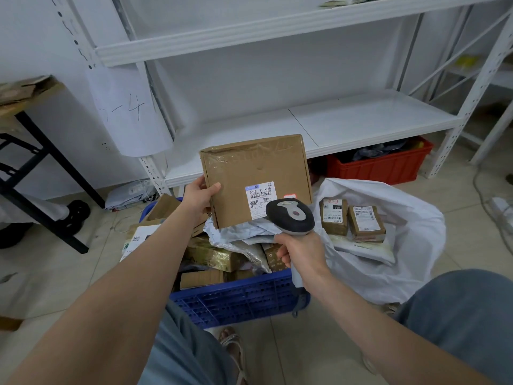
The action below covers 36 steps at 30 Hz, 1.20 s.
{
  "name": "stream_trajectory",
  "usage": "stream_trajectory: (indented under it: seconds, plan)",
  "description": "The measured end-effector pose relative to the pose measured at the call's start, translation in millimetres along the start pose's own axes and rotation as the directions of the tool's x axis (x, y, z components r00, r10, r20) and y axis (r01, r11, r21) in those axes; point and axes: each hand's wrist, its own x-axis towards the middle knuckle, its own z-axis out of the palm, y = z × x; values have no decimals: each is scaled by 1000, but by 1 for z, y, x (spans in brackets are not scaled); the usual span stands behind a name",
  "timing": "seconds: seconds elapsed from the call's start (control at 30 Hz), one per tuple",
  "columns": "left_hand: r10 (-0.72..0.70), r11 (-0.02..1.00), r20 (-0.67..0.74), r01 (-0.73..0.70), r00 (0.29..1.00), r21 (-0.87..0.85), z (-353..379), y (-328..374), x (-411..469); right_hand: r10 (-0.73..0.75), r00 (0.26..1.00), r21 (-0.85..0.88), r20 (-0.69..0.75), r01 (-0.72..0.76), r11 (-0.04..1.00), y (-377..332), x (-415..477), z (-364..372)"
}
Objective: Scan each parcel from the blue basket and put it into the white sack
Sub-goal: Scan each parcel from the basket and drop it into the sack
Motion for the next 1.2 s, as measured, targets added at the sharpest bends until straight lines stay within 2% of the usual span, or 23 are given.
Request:
stream_trajectory:
  seconds: [0.27,0.9,1.1,1.2]
  plan:
    - [1,1000,-17,-1,1000,1,0,2,1,43,999,-9,8,-43,999,-4,-1,0]
    - [10,1000,4,-11,1000,23,14,8,-2,39,999,3,5,-39,999,-4,9,-4]
    - [16,997,59,-20,998,69,37,17,1,28,1000,29,11,-28,999,-7,24,-19]
    - [13,995,116,-24,993,92,70,28,9,43,998,84,-44,-39,996,-13,46,-40]
